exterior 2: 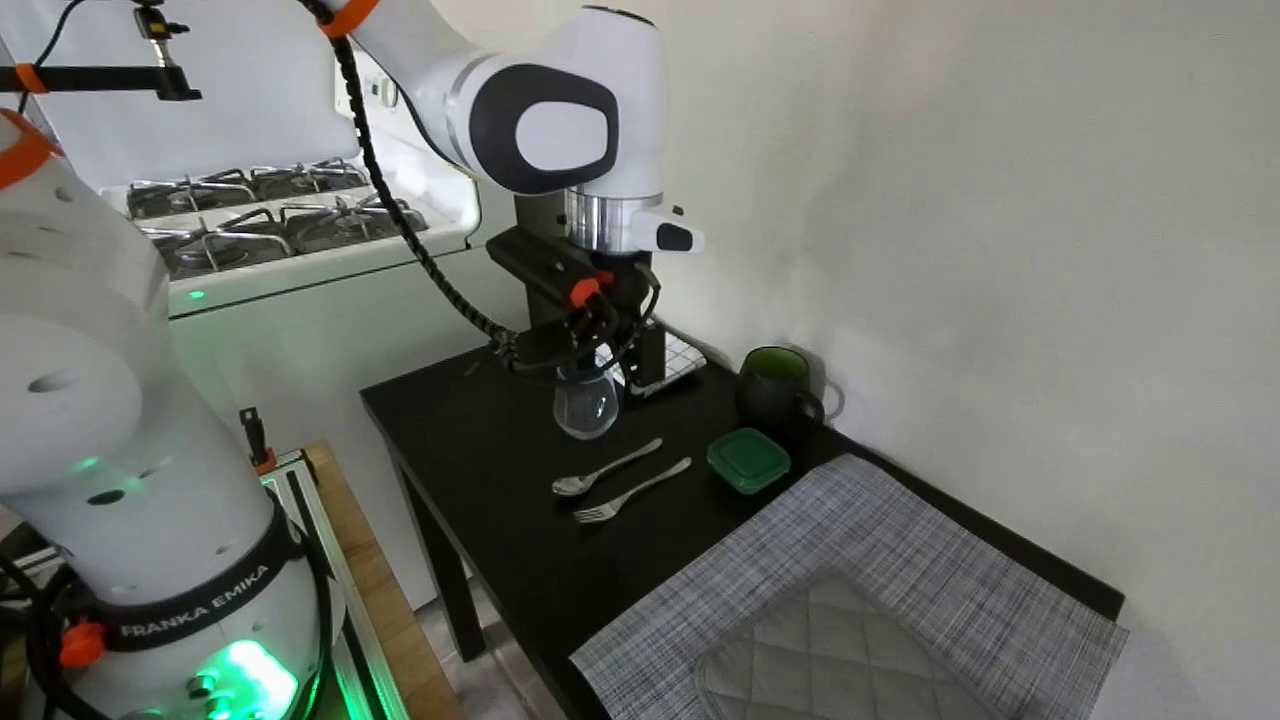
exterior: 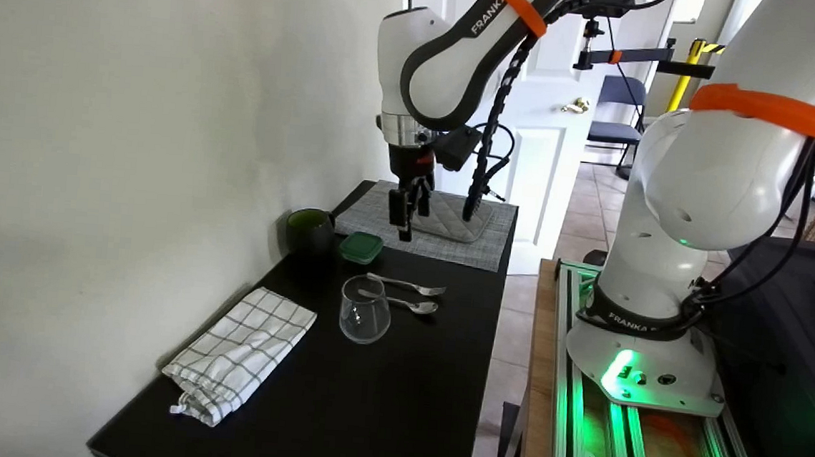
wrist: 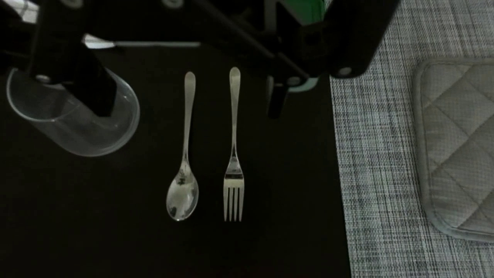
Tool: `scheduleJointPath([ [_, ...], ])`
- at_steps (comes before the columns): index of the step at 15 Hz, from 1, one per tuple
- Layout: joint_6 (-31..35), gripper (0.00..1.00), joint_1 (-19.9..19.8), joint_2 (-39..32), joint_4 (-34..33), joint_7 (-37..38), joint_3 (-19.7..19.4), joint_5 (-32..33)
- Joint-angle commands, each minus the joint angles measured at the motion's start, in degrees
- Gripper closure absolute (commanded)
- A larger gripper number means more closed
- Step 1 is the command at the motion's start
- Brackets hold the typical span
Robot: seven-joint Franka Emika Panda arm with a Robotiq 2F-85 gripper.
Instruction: Put the fork in the glass cup
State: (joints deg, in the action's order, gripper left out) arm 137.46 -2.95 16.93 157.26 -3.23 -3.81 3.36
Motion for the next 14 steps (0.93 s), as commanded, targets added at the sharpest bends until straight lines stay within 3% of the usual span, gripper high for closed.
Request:
scheduleJointPath([
  [1, 3.22, 0.00, -0.68, -6.48, -0.51, 0.35, 0.18, 1.07],
  [8, 16.93, 0.00, -1.48, -17.22, -0.82, 1.63, -0.10, 4.41],
  [14, 22.79, 0.00, -1.56, -23.96, -3.18, 1.46, -1.25, 4.28],
])
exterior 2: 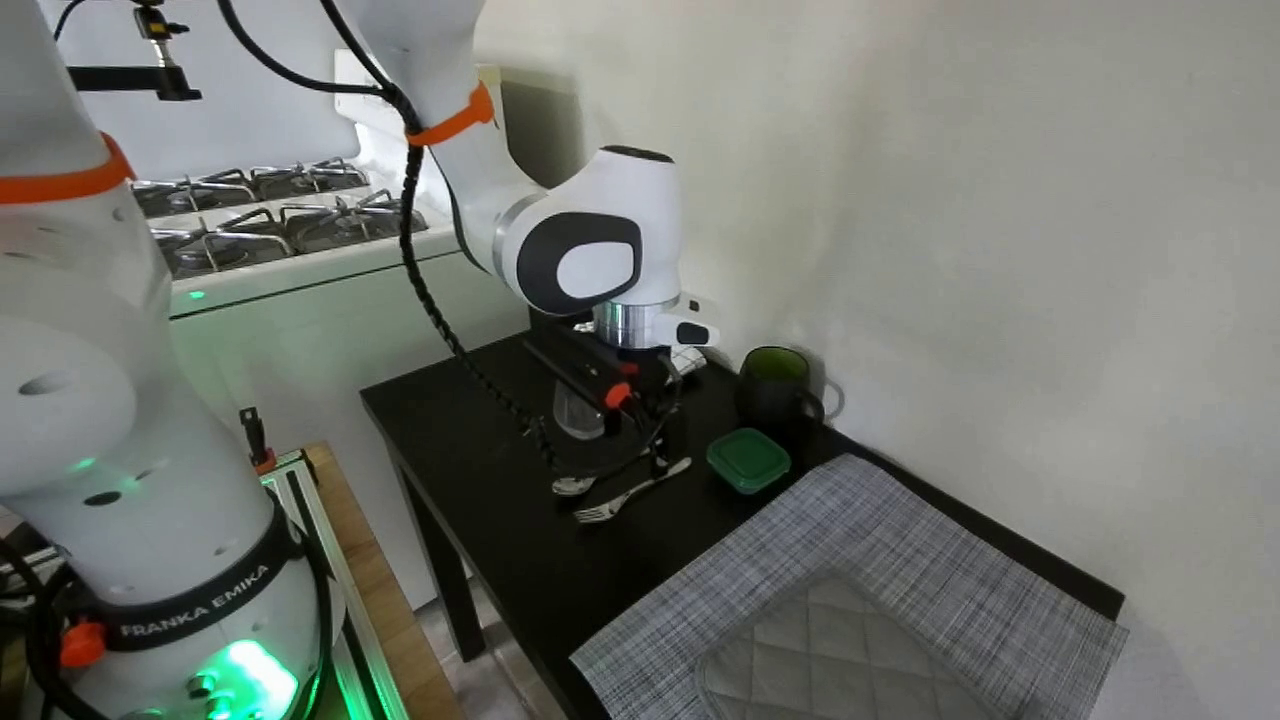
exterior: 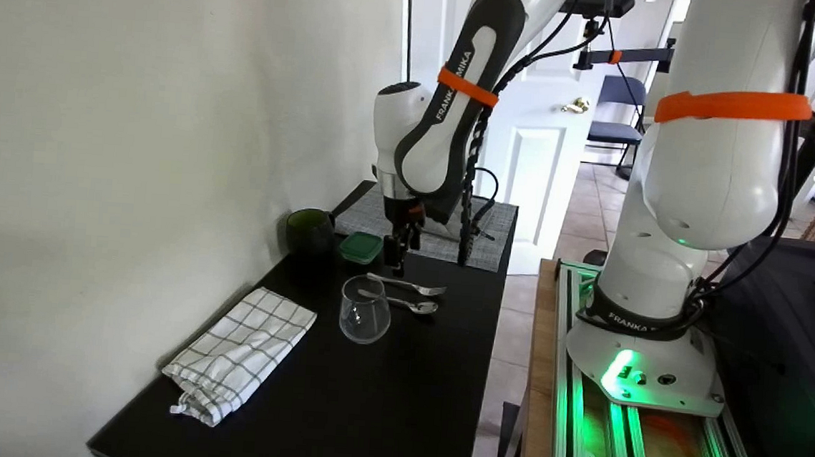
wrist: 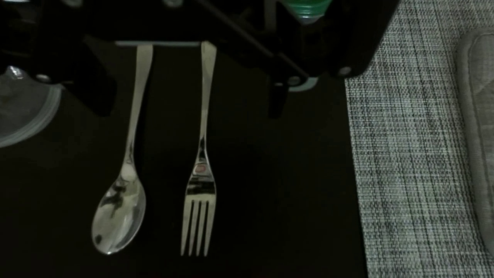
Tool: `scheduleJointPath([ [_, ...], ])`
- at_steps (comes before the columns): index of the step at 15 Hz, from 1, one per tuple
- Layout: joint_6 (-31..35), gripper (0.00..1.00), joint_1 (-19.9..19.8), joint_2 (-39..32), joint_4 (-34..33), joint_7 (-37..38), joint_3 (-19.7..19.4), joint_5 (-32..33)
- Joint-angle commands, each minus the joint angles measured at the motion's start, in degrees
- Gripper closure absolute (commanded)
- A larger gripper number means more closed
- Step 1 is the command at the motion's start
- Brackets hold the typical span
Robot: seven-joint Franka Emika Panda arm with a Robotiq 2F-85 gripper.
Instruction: Put the fork in the glass cup
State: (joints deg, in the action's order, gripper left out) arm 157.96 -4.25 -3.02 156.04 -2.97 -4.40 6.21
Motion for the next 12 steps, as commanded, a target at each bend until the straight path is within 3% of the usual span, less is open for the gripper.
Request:
scheduleJointPath([
  [1, 2.62, 0.00, -0.18, -4.90, -2.41, 1.28, -0.91, 1.58],
  [4, 3.08, 0.00, 0.13, -7.53, -3.88, 2.26, -2.21, 3.49],
  [5, 3.22, 0.05, 0.22, -8.35, -4.41, 2.44, -2.60, 3.95],
  [7, 3.61, 0.29, 0.35, -9.74, -5.19, 2.54, -3.09, 4.22],
  [9, 3.71, 0.36, 0.39, -10.88, -6.09, 2.12, -3.02, 3.39],
  [10, 3.84, 0.11, 0.38, -11.42, -6.49, 1.89, -2.75, 2.74],
  [12, 4.01, 0.06, 0.43, -12.32, -7.17, 1.66, -2.37, 2.06],
])
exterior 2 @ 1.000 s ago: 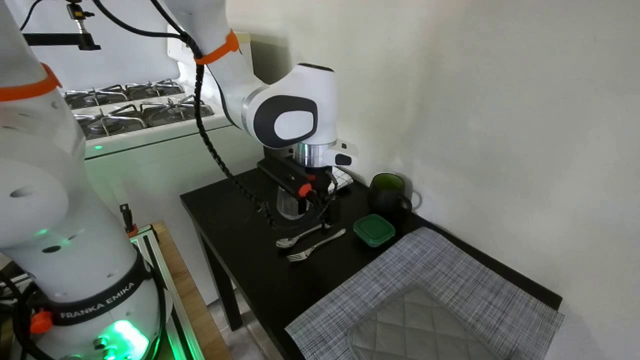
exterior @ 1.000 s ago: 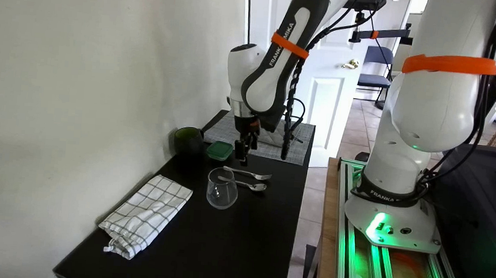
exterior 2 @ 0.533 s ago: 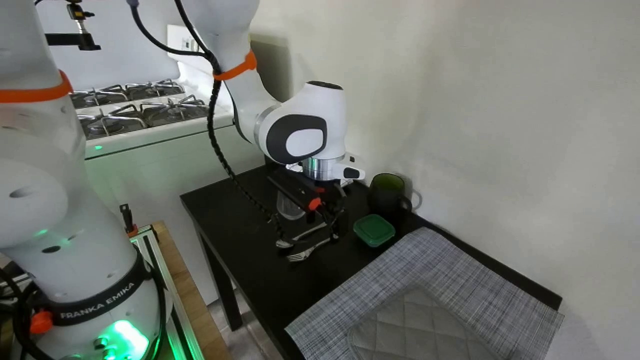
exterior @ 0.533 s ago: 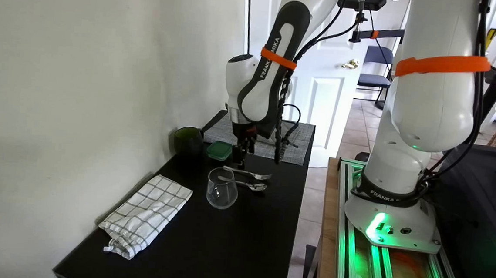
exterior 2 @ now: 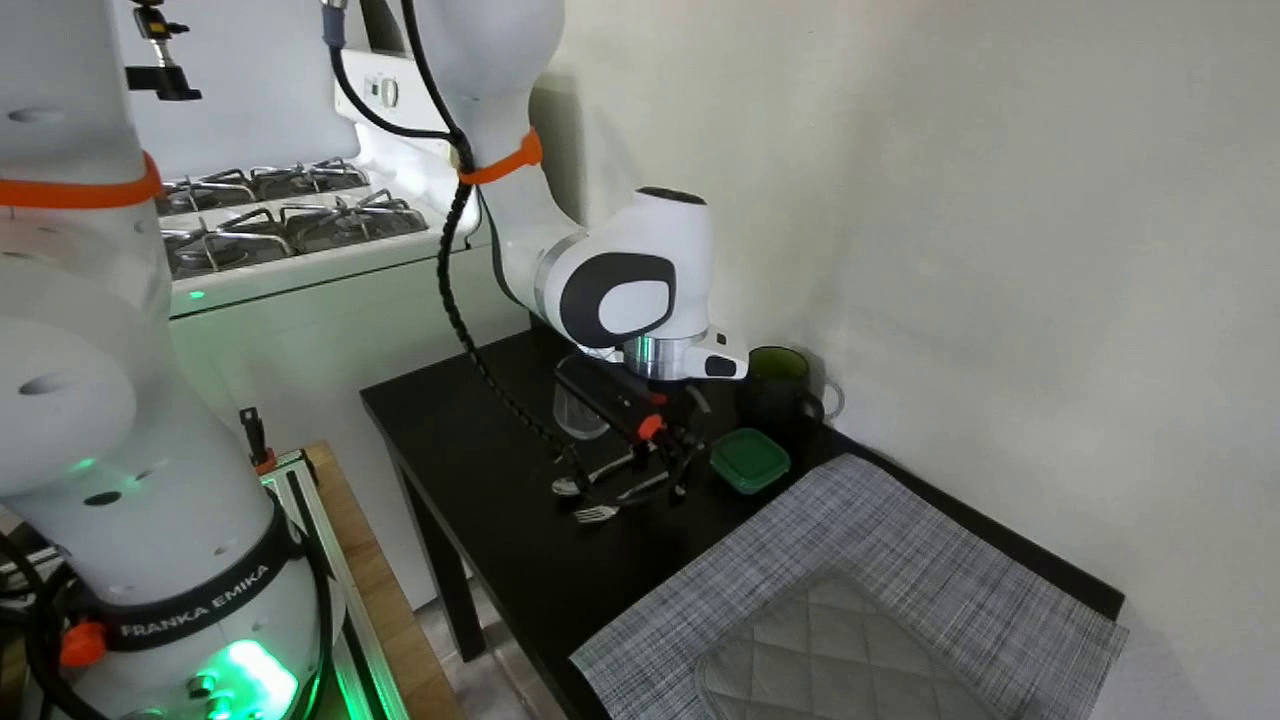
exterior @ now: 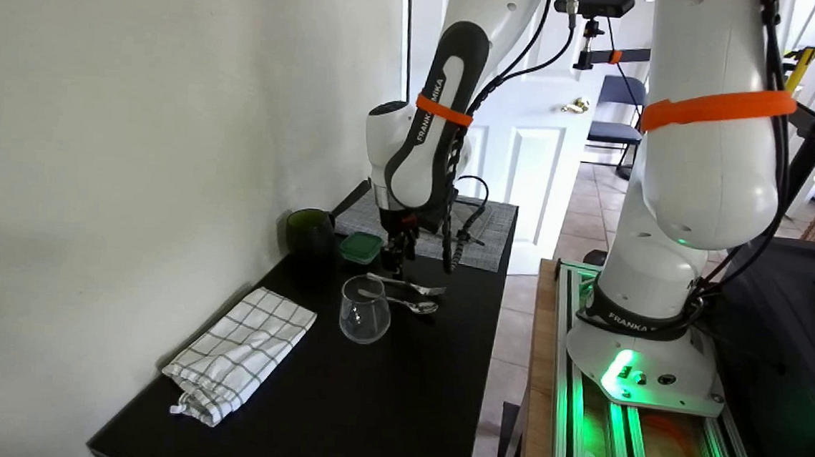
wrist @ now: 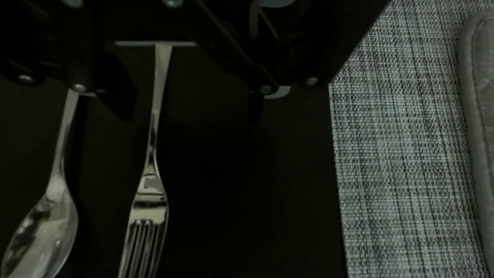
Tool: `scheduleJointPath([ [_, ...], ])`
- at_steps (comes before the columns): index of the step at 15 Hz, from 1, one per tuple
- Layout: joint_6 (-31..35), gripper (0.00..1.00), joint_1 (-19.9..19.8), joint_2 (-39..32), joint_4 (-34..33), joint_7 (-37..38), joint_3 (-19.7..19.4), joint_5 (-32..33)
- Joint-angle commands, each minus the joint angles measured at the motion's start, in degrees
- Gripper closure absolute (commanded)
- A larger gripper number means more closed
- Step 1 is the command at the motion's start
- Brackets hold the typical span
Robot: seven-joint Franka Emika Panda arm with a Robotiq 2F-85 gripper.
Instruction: Put the fork in the glass cup
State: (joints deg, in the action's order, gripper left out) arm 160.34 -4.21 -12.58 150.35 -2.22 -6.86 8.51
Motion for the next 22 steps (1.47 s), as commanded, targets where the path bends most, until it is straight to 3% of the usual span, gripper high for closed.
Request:
scheduleJointPath([
  [1, 1.57, 0.02, 0.46, -3.11, -1.77, 0.88, 0.29, -0.47],
  [4, 1.50, 0.00, 0.68, -3.99, -2.49, 0.84, 0.79, -0.91],
  [6, 1.50, 0.14, 0.94, -4.59, -2.93, 1.02, 1.00, -0.98],
  [8, 1.52, 0.13, 1.08, -5.18, -3.30, 1.16, 1.38, -1.29],
  [9, 1.63, 0.24, 1.17, -5.46, -3.48, 1.29, 1.56, -1.38],
  [10, 1.63, 0.25, 1.20, -5.73, -3.68, 1.37, 1.77, -1.51],
  [14, 1.57, 0.65, 1.49, -6.68, -4.57, 1.77, 2.37, -1.70],
  [18, 1.64, 0.94, 2.09, -6.76, -4.93, 2.05, 2.68, -1.71],
  [19, 1.79, 0.99, 2.18, -6.84, -5.02, 2.12, 2.61, -1.65],
  [22, 1.90, 0.98, 2.33, -6.87, -5.28, 2.35, 2.36, -1.45],
])
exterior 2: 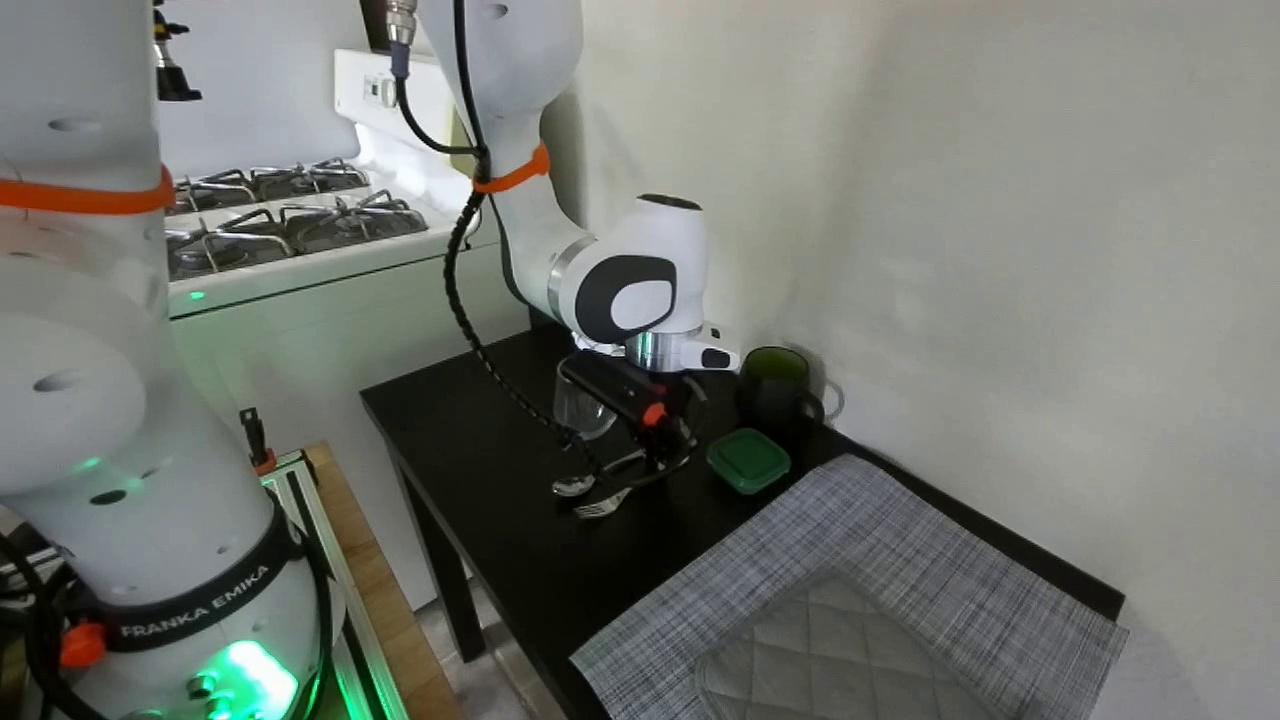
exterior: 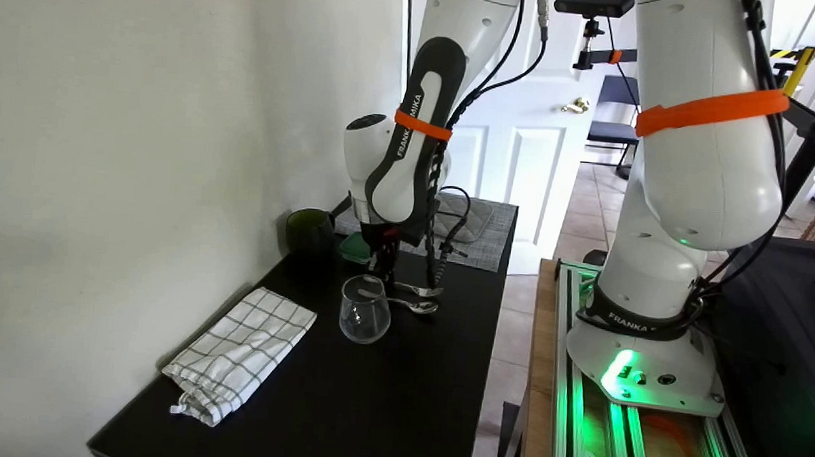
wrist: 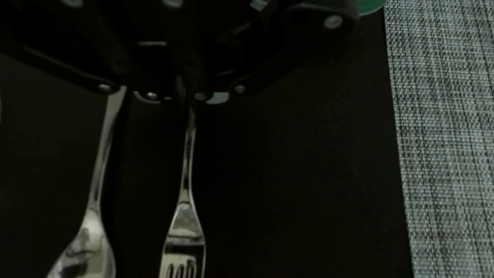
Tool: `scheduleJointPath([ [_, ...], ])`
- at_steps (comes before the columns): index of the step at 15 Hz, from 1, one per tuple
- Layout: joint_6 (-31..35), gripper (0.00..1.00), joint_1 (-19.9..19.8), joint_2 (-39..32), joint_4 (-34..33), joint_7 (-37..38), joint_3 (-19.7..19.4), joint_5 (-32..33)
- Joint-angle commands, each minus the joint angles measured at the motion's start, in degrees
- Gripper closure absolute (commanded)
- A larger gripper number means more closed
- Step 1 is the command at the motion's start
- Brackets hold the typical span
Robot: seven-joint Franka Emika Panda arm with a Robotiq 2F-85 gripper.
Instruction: Put the fork in the glass cup
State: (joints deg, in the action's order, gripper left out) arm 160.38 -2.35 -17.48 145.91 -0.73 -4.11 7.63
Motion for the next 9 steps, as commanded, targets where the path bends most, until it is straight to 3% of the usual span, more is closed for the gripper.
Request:
scheduleJointPath([
  [1, 1.31, 0.98, 0.37, -1.51, -0.85, 0.75, -0.27, -0.77],
  [9, -1.20, 0.98, 1.30, 8.97, 3.57, 2.52, -1.48, 1.15],
])
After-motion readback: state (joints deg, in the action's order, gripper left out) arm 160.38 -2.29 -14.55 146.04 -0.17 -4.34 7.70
